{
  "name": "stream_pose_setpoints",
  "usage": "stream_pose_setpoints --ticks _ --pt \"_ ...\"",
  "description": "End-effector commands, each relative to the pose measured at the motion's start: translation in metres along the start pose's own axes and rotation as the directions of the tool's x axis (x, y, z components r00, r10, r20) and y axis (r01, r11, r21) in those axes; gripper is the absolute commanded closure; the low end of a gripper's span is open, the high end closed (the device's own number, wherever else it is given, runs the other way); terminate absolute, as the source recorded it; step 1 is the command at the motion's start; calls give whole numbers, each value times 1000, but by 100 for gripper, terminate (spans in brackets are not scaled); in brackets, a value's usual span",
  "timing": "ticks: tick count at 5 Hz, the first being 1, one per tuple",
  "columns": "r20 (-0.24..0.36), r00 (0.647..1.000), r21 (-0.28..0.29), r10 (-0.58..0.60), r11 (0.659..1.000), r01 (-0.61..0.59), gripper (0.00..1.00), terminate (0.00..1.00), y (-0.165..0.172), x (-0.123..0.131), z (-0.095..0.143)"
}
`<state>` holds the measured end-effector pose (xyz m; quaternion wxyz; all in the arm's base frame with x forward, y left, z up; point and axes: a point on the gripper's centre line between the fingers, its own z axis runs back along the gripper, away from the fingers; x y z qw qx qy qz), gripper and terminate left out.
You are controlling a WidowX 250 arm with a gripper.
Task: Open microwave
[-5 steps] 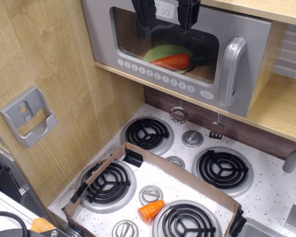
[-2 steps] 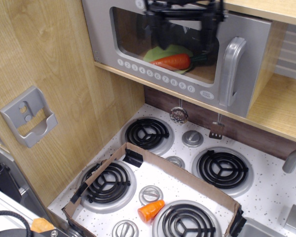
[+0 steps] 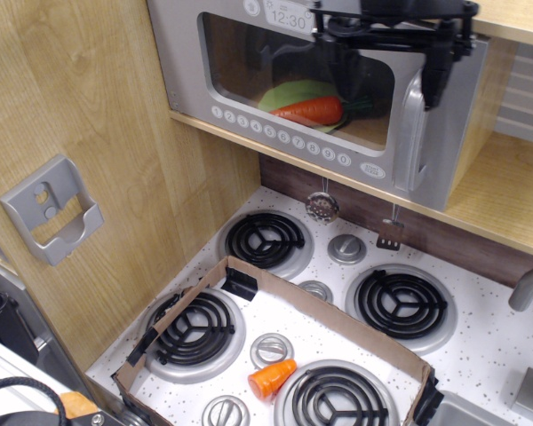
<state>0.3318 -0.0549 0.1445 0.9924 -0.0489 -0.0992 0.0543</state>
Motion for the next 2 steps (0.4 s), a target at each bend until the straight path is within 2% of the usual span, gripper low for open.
stream_pose_setpoints --ticks 1,2 --pt "112 984 -4 -138 990 139 0 0 -12 10 12" --pt "110 979 -17 -172 984 175 0 0 -10 16 5"
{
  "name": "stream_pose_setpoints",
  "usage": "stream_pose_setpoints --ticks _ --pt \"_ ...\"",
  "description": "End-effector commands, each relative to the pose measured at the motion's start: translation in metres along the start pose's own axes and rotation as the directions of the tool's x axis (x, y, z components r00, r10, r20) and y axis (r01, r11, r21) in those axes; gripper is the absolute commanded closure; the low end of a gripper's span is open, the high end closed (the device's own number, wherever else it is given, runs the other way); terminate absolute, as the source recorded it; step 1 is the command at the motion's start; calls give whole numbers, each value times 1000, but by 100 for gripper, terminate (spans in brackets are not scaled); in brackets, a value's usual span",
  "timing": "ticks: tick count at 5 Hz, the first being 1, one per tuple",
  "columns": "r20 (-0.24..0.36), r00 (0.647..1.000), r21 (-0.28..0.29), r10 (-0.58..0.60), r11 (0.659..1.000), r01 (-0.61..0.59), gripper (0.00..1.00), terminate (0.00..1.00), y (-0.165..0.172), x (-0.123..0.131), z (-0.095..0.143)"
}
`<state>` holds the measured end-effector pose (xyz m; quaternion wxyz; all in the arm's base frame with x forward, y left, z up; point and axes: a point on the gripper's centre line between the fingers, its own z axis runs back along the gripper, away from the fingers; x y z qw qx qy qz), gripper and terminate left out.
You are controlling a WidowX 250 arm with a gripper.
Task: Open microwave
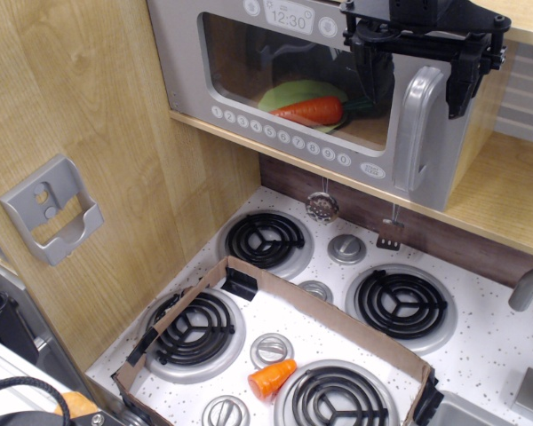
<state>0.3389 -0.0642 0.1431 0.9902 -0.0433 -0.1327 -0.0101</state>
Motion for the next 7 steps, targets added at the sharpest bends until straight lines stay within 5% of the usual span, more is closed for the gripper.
stream_pose_setpoints --ticks 1,4,5,7 --pt "47 998 -27 -48 998 49 0 0 9 17 2" --pt "63 998 -13 -18 1000 19 0 0 13 23 -5" --pt "74 997 1 -14 1000 14 100 0 11 22 -7" --pt "64 998 23 27 999 -28 100 0 12 8 -4"
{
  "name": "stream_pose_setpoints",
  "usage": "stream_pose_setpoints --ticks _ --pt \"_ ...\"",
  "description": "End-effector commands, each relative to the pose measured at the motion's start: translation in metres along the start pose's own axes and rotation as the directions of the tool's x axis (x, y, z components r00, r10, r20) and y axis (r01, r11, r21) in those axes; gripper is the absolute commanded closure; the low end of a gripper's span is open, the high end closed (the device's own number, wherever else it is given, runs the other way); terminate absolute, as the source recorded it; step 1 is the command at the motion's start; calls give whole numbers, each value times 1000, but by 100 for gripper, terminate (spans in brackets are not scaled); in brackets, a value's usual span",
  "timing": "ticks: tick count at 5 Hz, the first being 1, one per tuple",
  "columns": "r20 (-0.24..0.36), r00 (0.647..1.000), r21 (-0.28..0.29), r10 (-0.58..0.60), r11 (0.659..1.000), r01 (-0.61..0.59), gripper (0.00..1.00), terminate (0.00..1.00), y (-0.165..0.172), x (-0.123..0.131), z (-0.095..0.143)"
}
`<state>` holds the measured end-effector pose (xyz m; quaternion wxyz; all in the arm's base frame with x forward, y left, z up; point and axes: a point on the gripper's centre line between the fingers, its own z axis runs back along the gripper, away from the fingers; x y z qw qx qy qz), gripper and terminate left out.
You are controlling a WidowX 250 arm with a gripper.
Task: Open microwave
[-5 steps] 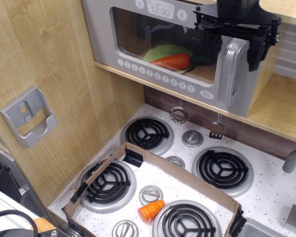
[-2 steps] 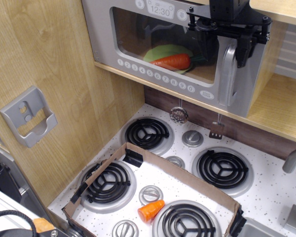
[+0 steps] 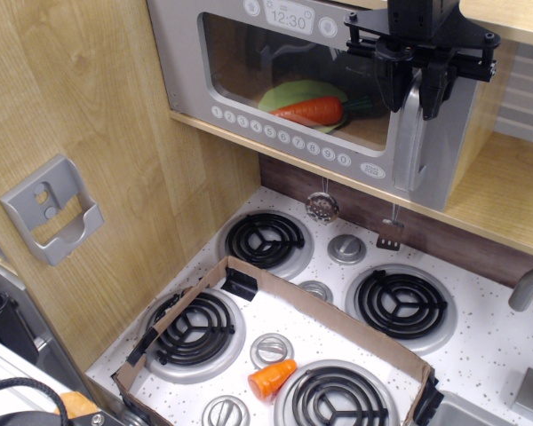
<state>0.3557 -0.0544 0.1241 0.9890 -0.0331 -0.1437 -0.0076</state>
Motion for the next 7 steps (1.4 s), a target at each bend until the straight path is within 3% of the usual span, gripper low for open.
stream_pose_setpoints --ticks 1,2,3,5,6,7 --pt "19 998 18 54 998 -54 100 0 4 -12 21" --pt "7 998 24 67 997 -67 100 0 6 -20 24" --pt "-3 997 45 81 996 -81 0 0 2 -22 27" --pt "-8 991 38 136 990 -136 0 0 -6 -32 33" --pt "3 987 21 161 987 -161 0 0 -7 -58 39" --pt "10 981 4 193 981 -193 0 0 -32 -75 40"
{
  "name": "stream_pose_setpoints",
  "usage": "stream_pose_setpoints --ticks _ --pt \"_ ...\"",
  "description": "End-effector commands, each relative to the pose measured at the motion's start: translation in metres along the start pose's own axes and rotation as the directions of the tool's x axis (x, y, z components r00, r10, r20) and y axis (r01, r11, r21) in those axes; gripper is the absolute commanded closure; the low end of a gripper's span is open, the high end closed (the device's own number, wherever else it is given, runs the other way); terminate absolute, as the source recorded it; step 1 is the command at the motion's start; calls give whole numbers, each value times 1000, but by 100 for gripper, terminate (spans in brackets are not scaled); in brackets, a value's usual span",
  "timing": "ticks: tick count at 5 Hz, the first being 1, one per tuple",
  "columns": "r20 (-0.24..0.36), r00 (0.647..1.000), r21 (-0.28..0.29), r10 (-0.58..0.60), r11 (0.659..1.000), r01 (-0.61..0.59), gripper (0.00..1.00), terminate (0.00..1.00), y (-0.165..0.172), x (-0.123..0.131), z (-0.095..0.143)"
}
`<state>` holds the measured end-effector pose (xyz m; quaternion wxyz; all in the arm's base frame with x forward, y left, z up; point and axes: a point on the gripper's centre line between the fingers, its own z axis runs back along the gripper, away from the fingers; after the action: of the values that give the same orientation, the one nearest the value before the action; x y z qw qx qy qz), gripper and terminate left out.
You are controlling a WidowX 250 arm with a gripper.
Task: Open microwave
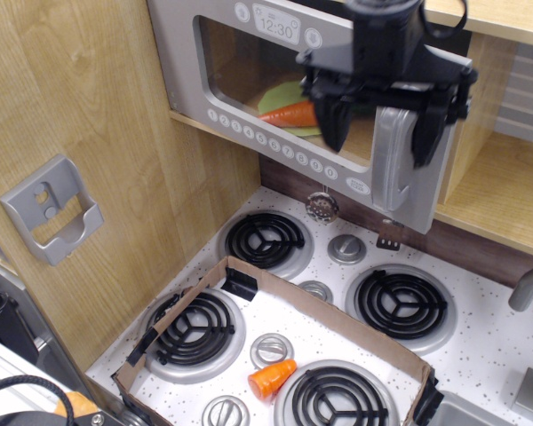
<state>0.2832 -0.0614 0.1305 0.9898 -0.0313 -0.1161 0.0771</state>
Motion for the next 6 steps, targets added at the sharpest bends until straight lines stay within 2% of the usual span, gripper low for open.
stream_pose_setpoints --ticks 1,2,3,4,5,6 --pt "84 994 -109 -68 991 77 0 0 -52 -17 5" --pt "116 963 -151 -242 954 258 0 0 -97 -7 -1" --pt "158 955 -189 -252 941 279 0 0 -136 2 -8" --pt "221 916 -156 -334 915 372 0 0 -154 15 -21" --pt "223 893 -154 -392 890 429 0 0 -153 20 -24" --pt "231 829 -145 -510 824 548 0 0 -137 32 -26"
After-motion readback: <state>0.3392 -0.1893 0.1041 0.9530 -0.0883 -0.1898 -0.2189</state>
